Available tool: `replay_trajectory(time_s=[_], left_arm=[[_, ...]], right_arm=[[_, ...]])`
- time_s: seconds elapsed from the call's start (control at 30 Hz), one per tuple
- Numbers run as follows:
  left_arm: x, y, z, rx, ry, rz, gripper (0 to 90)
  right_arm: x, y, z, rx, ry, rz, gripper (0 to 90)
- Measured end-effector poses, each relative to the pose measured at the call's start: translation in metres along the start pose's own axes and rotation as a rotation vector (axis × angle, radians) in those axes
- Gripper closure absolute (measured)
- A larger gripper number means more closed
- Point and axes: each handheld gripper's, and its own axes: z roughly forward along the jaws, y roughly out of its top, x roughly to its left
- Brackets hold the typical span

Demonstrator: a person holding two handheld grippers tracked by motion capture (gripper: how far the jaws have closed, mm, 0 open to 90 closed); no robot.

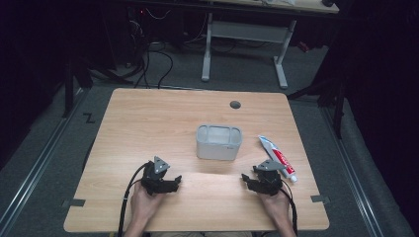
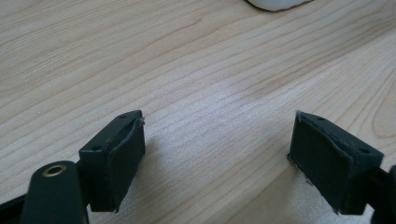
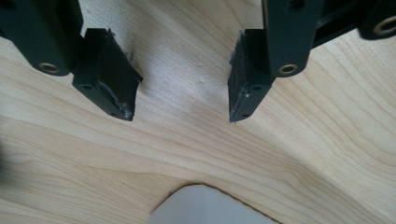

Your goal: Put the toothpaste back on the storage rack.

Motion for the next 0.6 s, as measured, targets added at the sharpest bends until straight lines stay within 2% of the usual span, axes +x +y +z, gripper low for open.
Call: replay_trajectory(time_s=[0.6], left_arm=[[-0.0009,-0.0003,-0.0005,0.002,0.006,-0.008,18.5]], right_arm=[[0.0004,0.0004,0.0003,0.002,-0.006,0.008,39.2]])
